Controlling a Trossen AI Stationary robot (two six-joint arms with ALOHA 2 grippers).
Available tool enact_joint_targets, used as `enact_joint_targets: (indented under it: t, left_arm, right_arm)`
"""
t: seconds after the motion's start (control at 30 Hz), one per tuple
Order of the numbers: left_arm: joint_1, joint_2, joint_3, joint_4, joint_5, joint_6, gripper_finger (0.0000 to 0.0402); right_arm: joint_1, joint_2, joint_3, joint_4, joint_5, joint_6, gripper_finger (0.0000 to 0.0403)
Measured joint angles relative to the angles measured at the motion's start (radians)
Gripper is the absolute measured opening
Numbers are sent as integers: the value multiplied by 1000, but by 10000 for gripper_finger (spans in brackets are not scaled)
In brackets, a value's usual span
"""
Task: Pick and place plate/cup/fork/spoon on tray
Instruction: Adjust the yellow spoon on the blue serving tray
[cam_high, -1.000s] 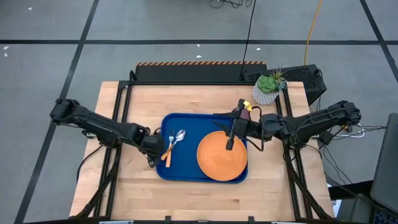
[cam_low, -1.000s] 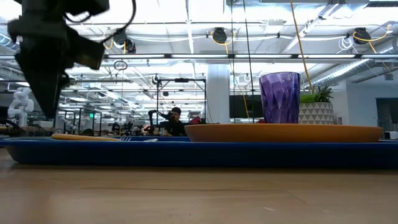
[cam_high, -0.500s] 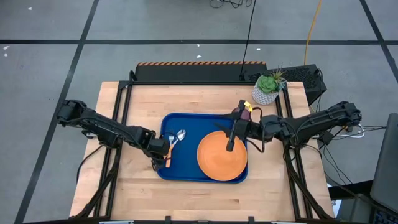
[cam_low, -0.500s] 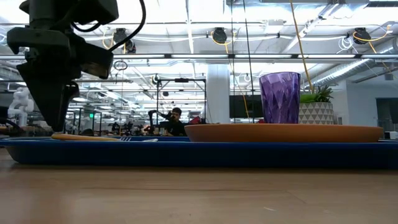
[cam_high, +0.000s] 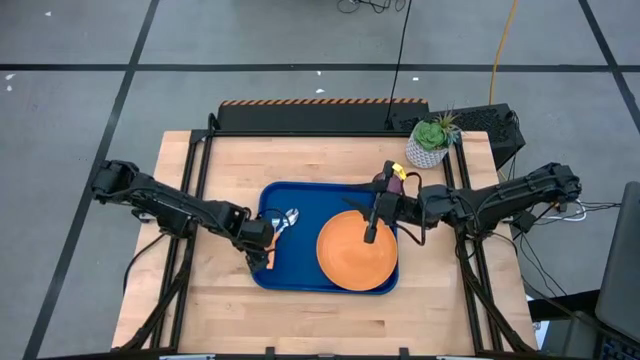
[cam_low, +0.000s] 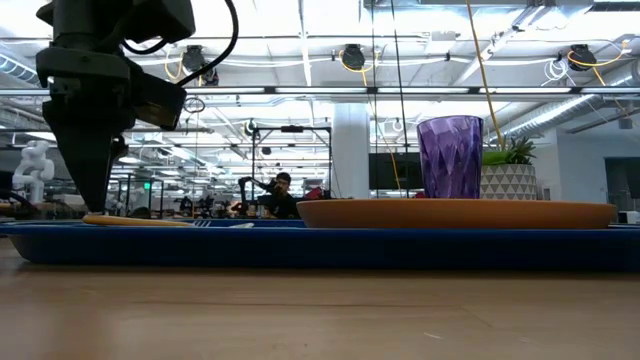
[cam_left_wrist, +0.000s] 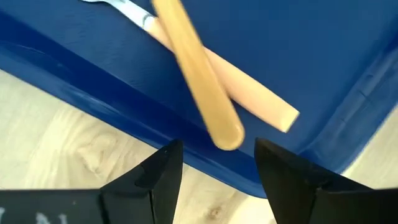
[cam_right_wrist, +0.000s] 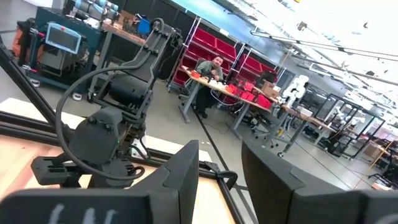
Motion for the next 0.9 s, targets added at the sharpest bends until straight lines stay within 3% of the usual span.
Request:
enact_joint_targets:
  t: [0.9]
  left_arm:
    - [19,80,-2,68,67,99,200]
  right_arm:
    - [0,15,1,6,-3,-2,114]
